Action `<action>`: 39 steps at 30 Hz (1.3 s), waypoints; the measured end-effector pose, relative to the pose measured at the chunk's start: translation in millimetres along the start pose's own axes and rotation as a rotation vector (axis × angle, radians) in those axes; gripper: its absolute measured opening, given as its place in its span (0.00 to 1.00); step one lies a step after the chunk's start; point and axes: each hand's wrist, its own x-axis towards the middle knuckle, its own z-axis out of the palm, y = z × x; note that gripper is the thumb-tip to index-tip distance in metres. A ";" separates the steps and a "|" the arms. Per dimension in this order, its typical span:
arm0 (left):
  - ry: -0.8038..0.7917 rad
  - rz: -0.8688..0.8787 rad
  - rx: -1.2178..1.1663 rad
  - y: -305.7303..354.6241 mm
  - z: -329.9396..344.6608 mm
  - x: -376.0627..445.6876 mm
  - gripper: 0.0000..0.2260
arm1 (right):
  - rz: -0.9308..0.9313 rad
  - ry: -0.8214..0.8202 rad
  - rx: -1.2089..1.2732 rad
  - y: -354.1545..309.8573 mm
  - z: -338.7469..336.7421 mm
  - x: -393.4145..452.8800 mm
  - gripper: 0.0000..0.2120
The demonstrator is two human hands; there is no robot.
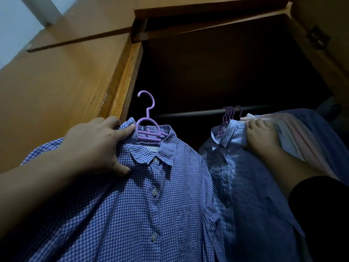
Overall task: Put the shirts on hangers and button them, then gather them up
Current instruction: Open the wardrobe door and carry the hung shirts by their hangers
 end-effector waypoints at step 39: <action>0.222 0.180 -0.416 34.6 17.4 -3.4 0.55 | -0.359 0.022 1.031 5.2 -64.7 -103.7 0.51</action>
